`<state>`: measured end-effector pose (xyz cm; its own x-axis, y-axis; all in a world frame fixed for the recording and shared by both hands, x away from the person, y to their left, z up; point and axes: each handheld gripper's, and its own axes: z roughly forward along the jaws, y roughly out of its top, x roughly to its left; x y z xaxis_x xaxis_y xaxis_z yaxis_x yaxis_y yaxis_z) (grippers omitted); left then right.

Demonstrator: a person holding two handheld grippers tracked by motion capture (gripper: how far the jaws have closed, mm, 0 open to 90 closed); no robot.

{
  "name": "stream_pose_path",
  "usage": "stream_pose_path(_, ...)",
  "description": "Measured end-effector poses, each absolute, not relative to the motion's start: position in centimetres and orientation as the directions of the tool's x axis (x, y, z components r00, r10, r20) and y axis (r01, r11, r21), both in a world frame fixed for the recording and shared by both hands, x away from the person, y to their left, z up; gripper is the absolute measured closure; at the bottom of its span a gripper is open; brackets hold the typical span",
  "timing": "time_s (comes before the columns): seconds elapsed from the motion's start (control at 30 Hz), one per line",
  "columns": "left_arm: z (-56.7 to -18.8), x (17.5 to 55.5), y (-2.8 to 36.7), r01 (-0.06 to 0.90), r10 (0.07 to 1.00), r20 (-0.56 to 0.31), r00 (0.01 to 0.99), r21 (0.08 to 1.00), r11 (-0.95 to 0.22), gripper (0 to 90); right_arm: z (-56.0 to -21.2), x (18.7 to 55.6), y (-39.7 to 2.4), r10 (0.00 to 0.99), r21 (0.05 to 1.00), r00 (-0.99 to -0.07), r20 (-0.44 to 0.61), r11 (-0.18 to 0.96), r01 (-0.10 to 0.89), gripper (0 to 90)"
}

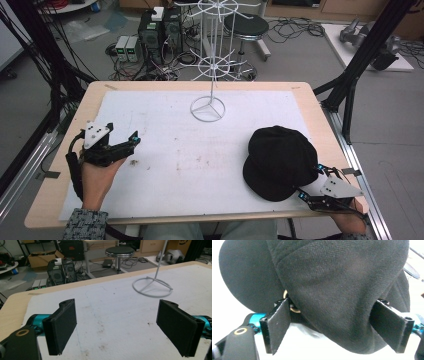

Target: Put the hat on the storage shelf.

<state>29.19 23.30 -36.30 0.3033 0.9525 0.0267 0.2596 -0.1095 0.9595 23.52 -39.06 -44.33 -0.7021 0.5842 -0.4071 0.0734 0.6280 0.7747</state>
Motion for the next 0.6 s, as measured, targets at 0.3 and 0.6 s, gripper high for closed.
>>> stream_pose_path(0.3,-36.37,29.2,23.29,0.267,0.952,0.021,0.306,0.958,-0.107,16.8,-44.57,23.68,-40.2,0.57,0.718,-0.687,-0.451,0.689,0.101,20.4)
stream_pose_path(0.6,-36.36,29.22,23.42,0.27,0.952,0.004,0.308,0.958,-0.091,16.8,-44.53,24.33,-39.88,0.559,0.665,-0.678,-0.477,0.734,0.136,22.9)
